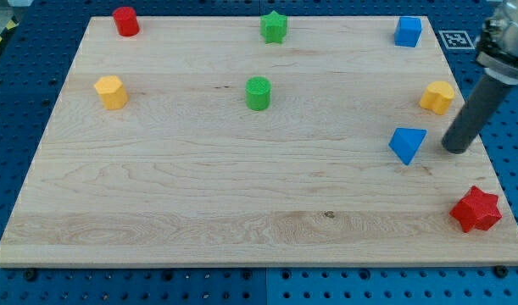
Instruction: Move the blue triangle to the bottom left
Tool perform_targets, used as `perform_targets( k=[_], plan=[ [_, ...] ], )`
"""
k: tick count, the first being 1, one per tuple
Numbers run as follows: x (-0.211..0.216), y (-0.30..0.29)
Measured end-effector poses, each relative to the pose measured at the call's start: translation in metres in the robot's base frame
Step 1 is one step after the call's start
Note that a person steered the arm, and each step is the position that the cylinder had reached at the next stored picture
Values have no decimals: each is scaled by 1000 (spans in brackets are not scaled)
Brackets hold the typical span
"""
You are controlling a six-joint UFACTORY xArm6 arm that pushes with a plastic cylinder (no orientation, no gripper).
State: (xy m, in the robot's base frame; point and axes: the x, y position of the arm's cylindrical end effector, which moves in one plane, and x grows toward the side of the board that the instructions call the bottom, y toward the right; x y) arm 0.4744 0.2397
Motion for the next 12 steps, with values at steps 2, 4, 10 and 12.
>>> perform_targets(
  k=[2,4,10,12],
  plan=[
    [0,-92],
    [-9,-173],
    [-19,-246],
    [33,-261]
  ],
)
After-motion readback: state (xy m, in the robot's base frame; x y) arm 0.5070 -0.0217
